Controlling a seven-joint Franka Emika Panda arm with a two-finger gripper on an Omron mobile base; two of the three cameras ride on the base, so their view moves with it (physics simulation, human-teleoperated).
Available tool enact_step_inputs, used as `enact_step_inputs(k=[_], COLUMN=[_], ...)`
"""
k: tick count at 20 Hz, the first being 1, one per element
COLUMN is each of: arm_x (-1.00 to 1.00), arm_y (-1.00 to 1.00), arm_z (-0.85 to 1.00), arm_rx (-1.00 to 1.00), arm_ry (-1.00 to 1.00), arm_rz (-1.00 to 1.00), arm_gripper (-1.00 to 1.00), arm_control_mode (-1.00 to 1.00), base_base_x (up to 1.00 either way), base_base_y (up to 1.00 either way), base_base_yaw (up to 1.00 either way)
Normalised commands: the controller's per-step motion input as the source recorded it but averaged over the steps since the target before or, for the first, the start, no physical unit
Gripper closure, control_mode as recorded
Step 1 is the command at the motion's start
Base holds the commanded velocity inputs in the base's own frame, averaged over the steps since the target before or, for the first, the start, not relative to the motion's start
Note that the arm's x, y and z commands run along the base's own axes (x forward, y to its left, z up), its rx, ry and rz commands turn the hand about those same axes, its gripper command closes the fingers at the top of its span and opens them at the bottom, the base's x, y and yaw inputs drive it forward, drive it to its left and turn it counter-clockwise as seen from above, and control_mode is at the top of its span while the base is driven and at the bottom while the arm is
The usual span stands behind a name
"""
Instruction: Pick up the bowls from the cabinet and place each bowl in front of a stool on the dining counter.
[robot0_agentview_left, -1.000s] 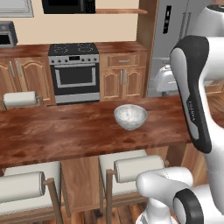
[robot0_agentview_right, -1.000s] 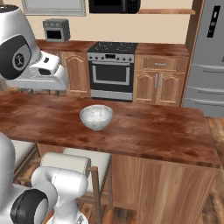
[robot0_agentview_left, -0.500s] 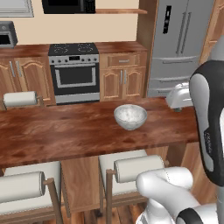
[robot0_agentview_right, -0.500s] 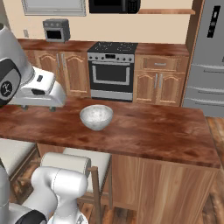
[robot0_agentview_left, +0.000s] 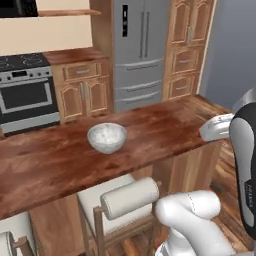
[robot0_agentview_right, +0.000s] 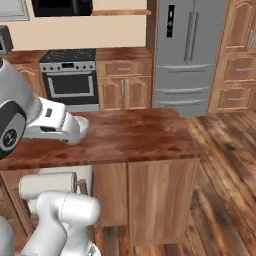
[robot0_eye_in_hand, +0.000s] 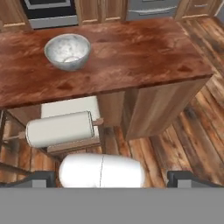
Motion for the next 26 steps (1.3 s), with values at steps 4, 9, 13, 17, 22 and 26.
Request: enact_step_inputs(k=[4, 9, 13, 17, 22, 26], arm_x=[0.0, 0.0, 0.0, 0.0, 0.0, 0.0], arm_y=[0.0, 0.0, 0.0, 0.0, 0.0, 0.0], arm_z=[0.0, 0.0, 0.0, 0.0, 0.0, 0.0], arm_rx=[0.0, 0.0, 0.0, 0.0, 0.0, 0.0], arm_ry=[0.0, 0.0, 0.0, 0.0, 0.0, 0.0], arm_rz=[0.0, 0.0, 0.0, 0.0, 0.0, 0.0], arm_gripper=[-1.0, -1.0, -1.0, -1.0, -1.0, -1.0], arm_control_mode=[1.0, 1.0, 1.0, 1.0, 1.0, 1.0], base_base_x=[0.0, 0.06, 0.17, 0.21, 0.22, 0.29], base_base_y=[-0.31, -0.73, -0.84, -0.93, -0.89, -0.52], base_base_yaw=[-0.83, -0.73, -0.7, -0.67, -0.67, -0.71])
